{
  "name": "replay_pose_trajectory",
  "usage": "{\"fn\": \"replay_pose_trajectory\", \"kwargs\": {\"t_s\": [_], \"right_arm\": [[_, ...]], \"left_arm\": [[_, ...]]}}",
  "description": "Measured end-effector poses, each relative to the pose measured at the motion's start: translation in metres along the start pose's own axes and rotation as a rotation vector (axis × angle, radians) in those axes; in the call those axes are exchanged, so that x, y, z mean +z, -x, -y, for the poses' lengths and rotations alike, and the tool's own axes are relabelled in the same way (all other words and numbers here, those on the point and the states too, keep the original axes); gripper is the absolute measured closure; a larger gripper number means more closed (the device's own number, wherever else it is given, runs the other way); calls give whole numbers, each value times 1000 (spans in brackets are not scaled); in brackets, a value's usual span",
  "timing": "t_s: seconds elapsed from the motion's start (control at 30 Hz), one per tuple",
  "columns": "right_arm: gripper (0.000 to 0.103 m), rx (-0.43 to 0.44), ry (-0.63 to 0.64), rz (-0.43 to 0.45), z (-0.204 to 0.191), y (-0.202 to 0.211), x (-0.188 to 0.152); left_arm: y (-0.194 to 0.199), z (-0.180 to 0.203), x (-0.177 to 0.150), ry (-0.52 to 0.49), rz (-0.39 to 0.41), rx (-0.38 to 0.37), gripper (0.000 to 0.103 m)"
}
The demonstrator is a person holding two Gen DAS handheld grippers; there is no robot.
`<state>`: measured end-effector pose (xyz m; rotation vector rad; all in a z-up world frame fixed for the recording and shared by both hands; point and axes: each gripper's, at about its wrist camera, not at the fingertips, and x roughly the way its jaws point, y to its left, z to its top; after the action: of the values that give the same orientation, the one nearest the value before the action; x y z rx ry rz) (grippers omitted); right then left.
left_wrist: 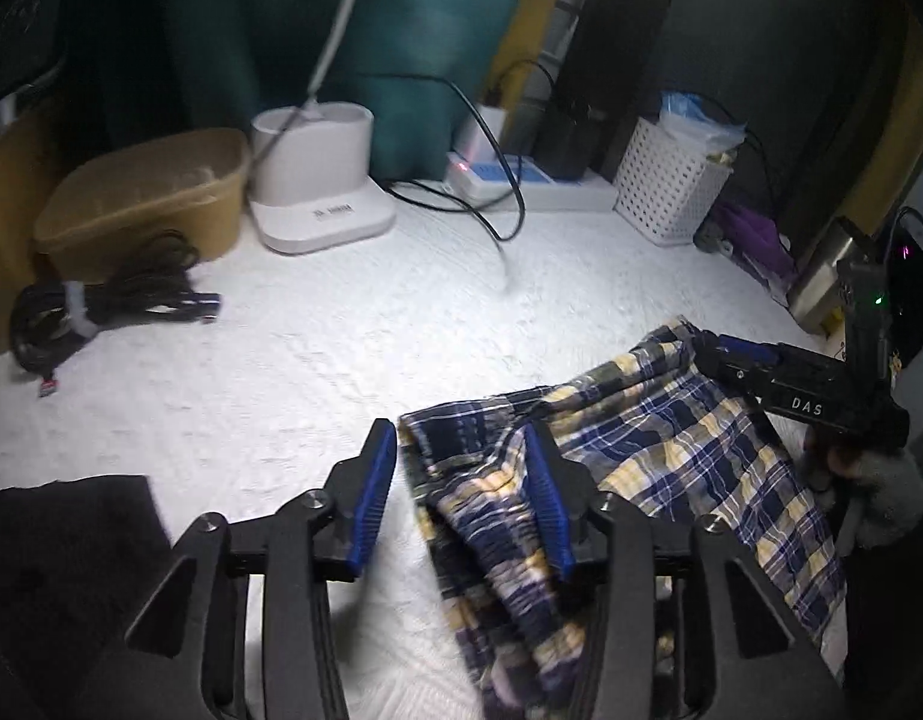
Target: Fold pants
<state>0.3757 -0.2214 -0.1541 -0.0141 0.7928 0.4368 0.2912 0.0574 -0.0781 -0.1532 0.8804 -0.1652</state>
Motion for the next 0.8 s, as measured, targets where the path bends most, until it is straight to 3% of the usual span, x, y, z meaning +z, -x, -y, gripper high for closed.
{"fn": "replay_pose_trajectory", "kwargs": {"t_s": [0.17,0.23,0.37,0.53,0.63,0.7,0.8], "right_arm": [[43,-68,3,32,4,14,-3],[43,-89,-16,61,7,28,-5],[43,-83,-48,112,11,59,-11],[45,-2,0,74,-7,71,-32],[52,15,39,10,-21,56,-46],[52,-10,77,-26,-28,48,-55],[52,-116,159,-36,-34,42,-67]], "left_arm": [[20,-14,-7,63,46,75,55],[32,-19,-10,97,62,47,55],[42,-3,-21,49,49,-23,55],[28,11,-42,46,-18,-49,55],[20,10,-50,65,-43,-33,55],[20,9,-52,53,-35,-7,52],[20,9,-53,55,-27,20,52]]}}
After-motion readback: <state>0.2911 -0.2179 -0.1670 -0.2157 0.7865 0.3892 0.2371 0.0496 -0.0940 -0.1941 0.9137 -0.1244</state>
